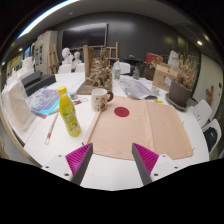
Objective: Pour water
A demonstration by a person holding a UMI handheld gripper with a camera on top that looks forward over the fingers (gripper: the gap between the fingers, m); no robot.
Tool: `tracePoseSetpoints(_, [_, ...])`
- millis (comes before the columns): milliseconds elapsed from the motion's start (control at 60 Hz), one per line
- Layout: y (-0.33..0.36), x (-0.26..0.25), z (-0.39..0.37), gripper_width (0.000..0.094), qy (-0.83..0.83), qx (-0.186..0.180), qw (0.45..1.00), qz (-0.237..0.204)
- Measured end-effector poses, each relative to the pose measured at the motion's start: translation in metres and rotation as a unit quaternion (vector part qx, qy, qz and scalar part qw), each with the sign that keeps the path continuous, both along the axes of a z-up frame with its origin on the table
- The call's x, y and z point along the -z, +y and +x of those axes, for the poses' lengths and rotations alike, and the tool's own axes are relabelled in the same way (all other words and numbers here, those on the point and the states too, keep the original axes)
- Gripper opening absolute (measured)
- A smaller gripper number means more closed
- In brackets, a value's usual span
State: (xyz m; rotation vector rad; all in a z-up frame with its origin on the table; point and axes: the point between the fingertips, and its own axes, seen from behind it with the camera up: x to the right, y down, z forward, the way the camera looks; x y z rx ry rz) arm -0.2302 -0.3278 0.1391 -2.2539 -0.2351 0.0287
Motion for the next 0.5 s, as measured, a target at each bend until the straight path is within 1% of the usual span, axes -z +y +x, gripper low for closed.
tracePoseSetpoints(100, [0.013,0.010,-0.023,0.0837,0.014,-0.030,0.999,0.004])
tracePoseSetpoints(250, [0.041,0.023,-0.060,0.0838,0.042,-0.052,0.998,0.018])
tracePoseSetpoints(367, [0.073,0.031,-0.076,0.0835,0.052,-0.051,0.997,0.041])
tracePoseSetpoints(500, [0.116,0.035,-0.081,0.0783,0.048,-0.039,0.995,0.072])
